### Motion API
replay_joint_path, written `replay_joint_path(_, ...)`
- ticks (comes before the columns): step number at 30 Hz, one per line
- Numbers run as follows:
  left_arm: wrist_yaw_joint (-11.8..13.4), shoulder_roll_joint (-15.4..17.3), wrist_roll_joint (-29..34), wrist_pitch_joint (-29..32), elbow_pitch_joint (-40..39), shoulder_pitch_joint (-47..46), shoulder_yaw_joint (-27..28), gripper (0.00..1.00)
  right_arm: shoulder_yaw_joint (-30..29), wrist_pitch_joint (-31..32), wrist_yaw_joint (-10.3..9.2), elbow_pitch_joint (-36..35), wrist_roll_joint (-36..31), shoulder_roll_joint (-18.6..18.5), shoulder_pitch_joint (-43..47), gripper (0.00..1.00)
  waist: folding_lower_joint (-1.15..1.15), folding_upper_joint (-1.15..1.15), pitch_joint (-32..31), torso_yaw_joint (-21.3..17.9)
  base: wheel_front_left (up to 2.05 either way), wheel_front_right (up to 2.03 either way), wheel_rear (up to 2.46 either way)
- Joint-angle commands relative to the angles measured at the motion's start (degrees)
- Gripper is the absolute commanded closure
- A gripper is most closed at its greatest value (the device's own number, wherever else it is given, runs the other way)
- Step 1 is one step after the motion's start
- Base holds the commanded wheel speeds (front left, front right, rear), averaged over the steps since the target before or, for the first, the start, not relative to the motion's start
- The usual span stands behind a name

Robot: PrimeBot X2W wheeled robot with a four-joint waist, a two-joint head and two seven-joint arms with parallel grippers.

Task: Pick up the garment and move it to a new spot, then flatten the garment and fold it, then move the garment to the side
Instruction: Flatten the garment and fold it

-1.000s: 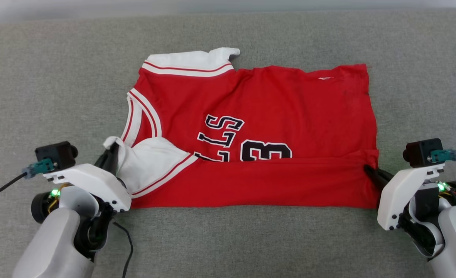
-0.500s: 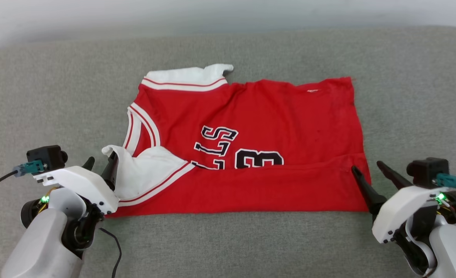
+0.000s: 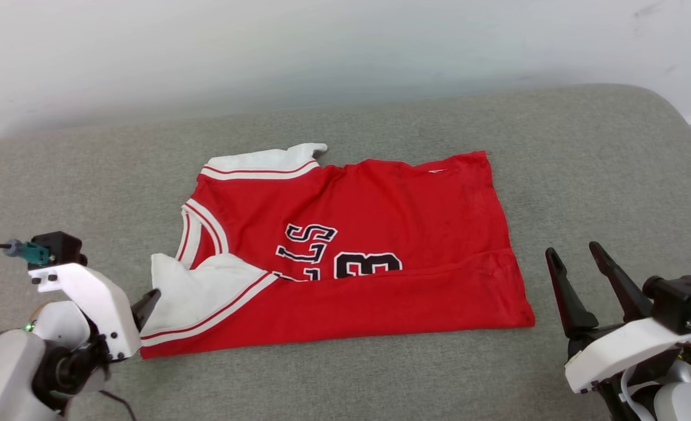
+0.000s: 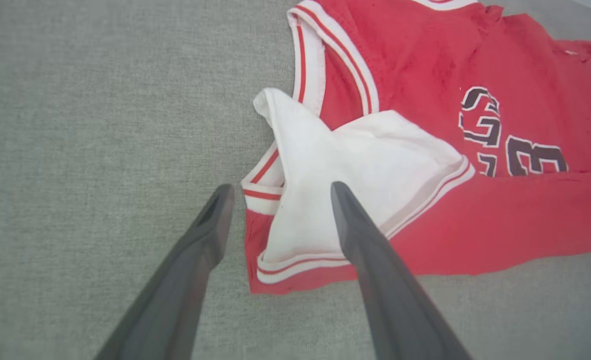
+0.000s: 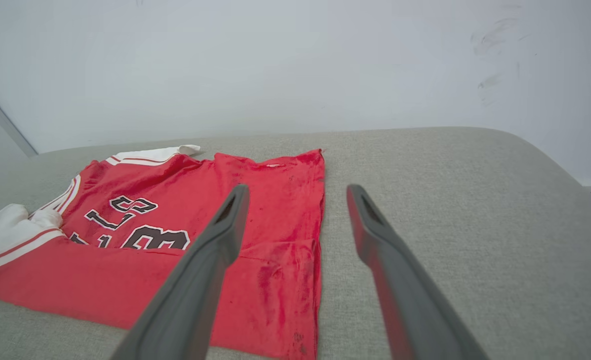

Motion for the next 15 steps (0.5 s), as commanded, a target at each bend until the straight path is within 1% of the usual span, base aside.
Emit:
replay_joint_path(1,0.5,0.8,-0.4,1.7,-0.7,0.6,-0.2,0.00,-0.2,0.2,-0.04,-0.8,-0.4,0.6,0.7,0.00,0.00,0.00,0.2,-0.5,0.00,0.00,0.00)
replay_joint_path(4,2.0,3.2,-1.6,7.9,-2.6,1.3,-0.8,0.00,-0.3,0.8,-0.04,-3.0,-1.0,2.0,1.5,0.00,0.00,0.00,1.4,-1.5,0.00,0.00,0.00)
replay_joint_path(8,3.5,5.2,-3.0,13.0,-4.3,1.5,-0.9,0.00,0.1,1.1,-0.04,-4.7,-1.6,3.4,1.4,0.00,0.00,0.00,4.2,-3.1,0.00,0.00,0.00)
replay_joint_path(11,4.3,5.6,-3.8,15.4,-4.7,1.5,-1.1,0.00,0.2,1.0,-0.04,-5.2,-1.5,4.2,0.9,0.00,0.00,0.00,6.3,-3.9,0.00,0.00,0.00)
replay_joint_path(13,4.3,5.7,-3.9,16.1,-4.6,1.7,-1.4,0.00,0.3,1.0,-0.04,-5.0,-1.5,4.5,0.5,0.00,0.00,0.00,7.3,-4.4,0.00,0.00,0.00)
replay_joint_path(15,3.8,4.2,-5.1,16.7,-4.6,2.1,-1.9,0.00,0.0,0.8,-0.04,-4.8,-1.4,4.7,0.3,0.00,0.00,0.00,8.1,-4.6,0.00,0.00,0.00)
